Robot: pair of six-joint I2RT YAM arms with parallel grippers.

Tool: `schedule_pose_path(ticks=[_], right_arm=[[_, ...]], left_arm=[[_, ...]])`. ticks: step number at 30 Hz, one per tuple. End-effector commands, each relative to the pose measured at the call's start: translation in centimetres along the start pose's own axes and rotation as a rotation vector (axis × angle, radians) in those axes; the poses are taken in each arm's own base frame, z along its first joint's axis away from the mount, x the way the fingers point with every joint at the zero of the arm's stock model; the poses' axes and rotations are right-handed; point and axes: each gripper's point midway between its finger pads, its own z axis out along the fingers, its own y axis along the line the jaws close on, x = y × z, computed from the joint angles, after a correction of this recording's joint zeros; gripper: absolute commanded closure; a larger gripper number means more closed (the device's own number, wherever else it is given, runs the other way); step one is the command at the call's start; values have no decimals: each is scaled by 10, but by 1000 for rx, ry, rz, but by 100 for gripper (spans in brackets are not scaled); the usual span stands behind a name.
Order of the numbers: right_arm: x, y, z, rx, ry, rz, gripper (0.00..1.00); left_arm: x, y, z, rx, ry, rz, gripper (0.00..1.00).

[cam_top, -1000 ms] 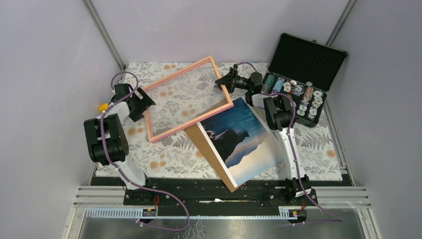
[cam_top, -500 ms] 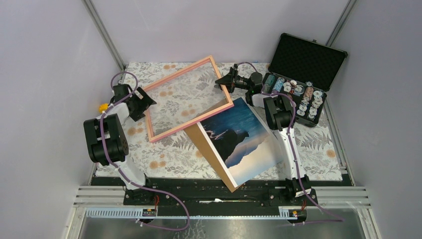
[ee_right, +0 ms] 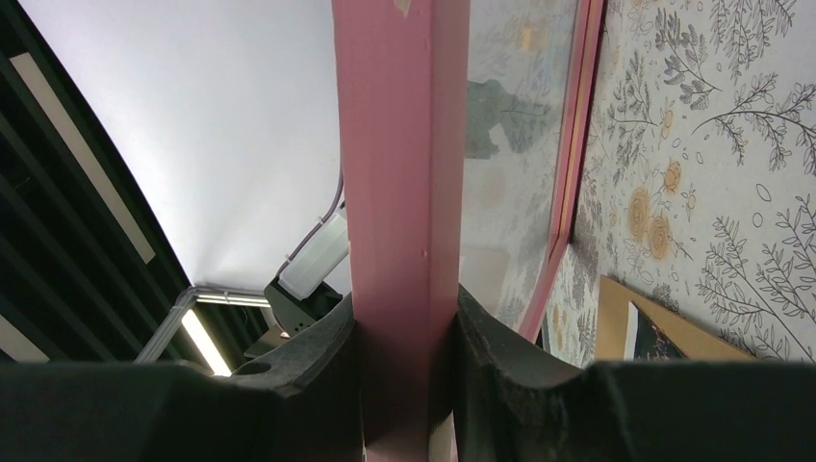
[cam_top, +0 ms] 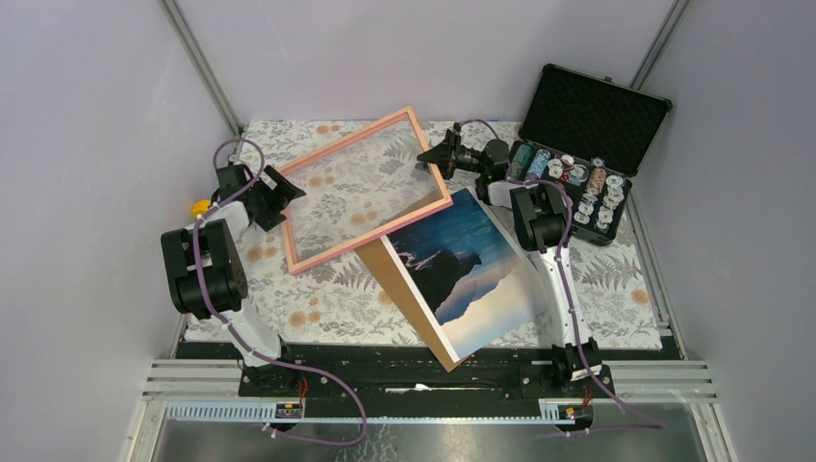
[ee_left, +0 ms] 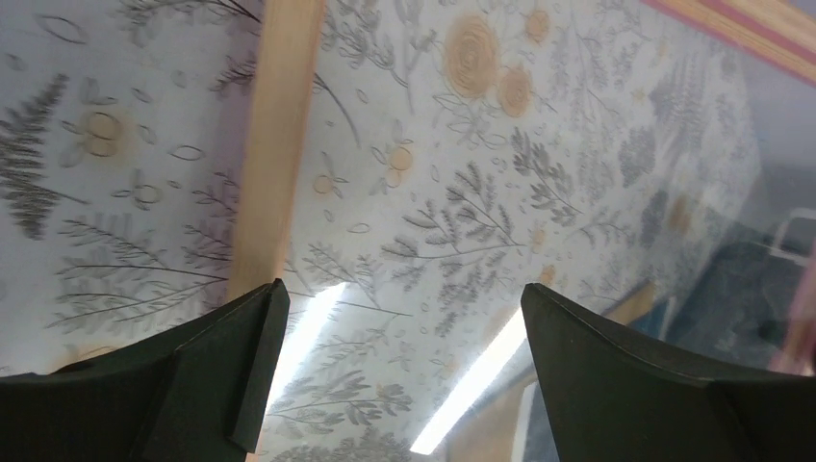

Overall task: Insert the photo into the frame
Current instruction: Adjust the photo frame item on the photo frame, then place the photo frame at the center of the board.

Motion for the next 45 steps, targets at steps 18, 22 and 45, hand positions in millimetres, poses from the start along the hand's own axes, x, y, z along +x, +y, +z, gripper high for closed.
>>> schedule_pose_path(ticks=[18,22,45], right_arm=[[9,35,12,33,14,-167,37],[0,17,11,136,-24,-187,31],[-132,-40,1,893,-513,-675,0]], left_arm=[[-31,-59,-70,103,-176,176,1],[-52,-77,-106,103,-297,257,1],[-48,-89,-125,155,-351,257,1]])
